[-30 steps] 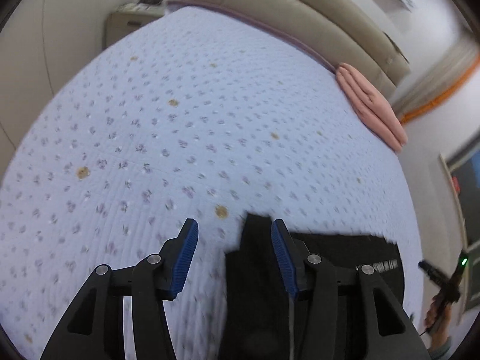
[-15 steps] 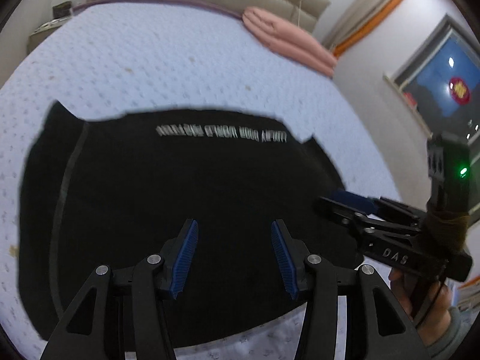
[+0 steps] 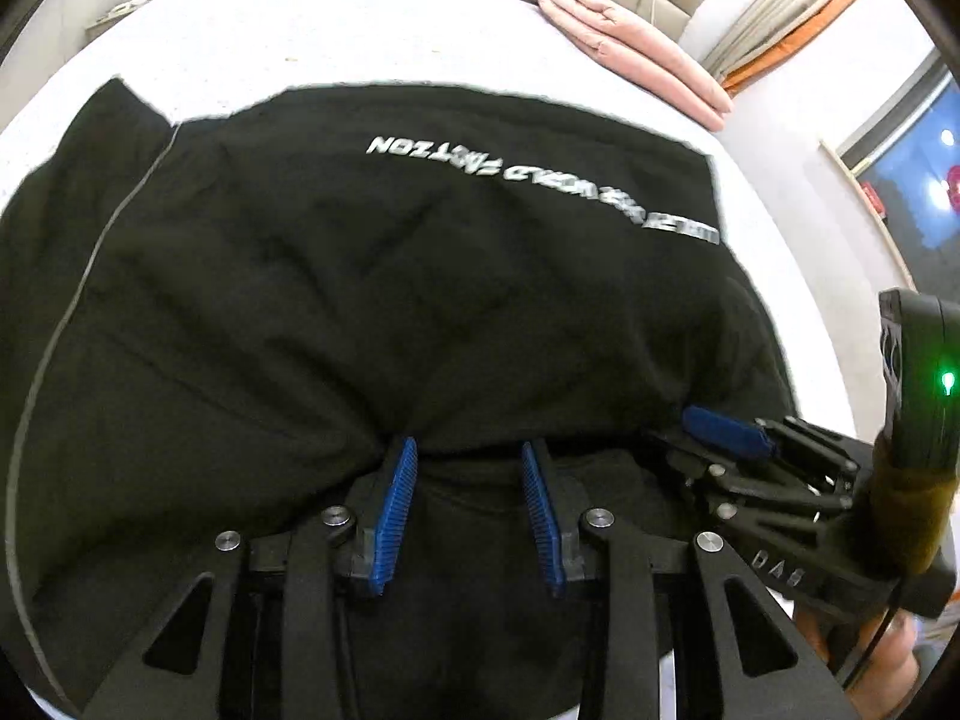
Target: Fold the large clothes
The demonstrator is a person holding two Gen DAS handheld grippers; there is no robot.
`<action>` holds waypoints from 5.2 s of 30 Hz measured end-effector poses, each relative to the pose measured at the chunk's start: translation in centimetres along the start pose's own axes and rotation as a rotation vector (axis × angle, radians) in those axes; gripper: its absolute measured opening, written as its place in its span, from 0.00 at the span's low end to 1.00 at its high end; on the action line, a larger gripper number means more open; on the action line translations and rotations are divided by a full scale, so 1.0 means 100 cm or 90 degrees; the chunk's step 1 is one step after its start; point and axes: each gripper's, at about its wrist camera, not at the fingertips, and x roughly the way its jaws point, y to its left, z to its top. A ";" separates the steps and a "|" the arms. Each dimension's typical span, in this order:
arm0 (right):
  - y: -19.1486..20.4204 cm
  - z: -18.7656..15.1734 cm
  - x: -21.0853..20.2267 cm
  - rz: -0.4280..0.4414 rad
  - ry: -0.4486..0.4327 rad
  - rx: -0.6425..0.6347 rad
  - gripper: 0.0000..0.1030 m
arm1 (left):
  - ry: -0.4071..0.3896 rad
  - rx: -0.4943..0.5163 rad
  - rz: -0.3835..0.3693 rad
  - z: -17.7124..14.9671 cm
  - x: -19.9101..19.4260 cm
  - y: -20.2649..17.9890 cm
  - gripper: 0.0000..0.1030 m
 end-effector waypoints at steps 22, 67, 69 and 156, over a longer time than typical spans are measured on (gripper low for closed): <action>-0.060 0.110 0.055 0.017 0.001 0.121 0.55 | 0.015 -0.090 0.062 0.084 0.017 0.076 0.52; -0.205 -0.032 0.018 0.150 0.008 0.220 0.89 | 0.097 -0.221 -0.078 0.024 -0.046 0.230 0.78; -0.215 -0.036 0.028 0.181 0.018 0.239 0.95 | 0.099 -0.244 -0.124 0.022 -0.039 0.242 0.79; -0.054 -0.217 -0.120 0.112 -0.157 0.108 0.35 | -0.129 -0.010 0.061 -0.227 -0.236 0.097 0.48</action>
